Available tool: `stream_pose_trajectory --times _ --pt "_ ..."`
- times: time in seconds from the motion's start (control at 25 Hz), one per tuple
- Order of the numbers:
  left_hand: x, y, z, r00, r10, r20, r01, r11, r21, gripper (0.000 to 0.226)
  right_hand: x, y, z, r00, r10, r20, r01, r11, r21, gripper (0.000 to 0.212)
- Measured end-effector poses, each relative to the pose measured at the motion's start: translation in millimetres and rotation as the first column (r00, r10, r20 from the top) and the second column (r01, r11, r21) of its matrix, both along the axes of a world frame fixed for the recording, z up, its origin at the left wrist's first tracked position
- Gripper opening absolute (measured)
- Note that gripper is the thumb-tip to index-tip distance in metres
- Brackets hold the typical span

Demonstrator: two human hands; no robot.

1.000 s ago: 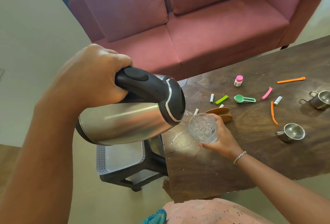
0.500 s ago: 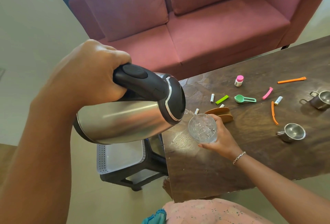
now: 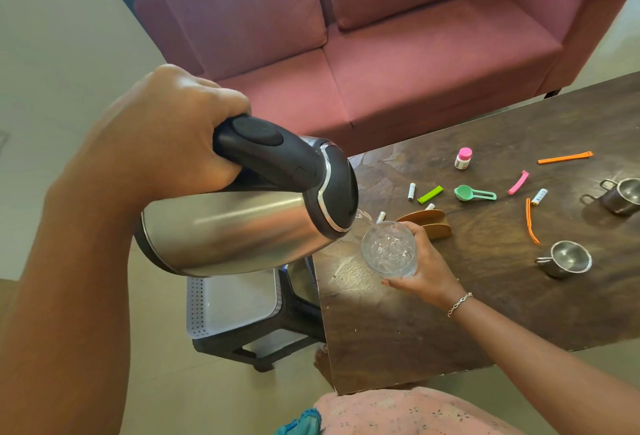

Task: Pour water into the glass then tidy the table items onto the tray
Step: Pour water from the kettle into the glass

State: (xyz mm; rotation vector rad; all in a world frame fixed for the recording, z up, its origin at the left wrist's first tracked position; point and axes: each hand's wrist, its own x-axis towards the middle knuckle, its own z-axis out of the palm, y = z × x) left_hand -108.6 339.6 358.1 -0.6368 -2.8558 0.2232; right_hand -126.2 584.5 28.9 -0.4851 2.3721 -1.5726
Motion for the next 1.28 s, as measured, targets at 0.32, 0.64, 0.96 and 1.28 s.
stream_pose_trajectory --times 0.32,0.64,0.96,1.28 --pt "-0.1 -1.8 3.2 1.000 0.004 -0.025 -0.004 1.000 -0.022 0.011 -0.9 -3.6 -3.2 1.000 -0.004 0.000 0.004 1.000 0.020 0.100" --pt "1.6 0.1 7.4 1.000 -0.004 -0.004 0.004 0.999 -0.033 0.010 -2.0 -5.1 0.5 1.000 -0.003 -0.016 0.003 0.999 0.040 0.100" --pt "5.4 -1.7 8.2 0.992 0.077 0.097 -0.086 0.992 0.091 0.020 -0.8 -3.9 -0.4 1.000 -0.017 -0.010 0.017 0.999 0.032 0.098" --pt "5.4 -4.1 8.8 0.995 0.062 0.076 -0.066 0.997 0.045 0.020 3.3 -8.2 0.1 0.999 -0.034 0.006 0.034 0.999 0.023 0.099"
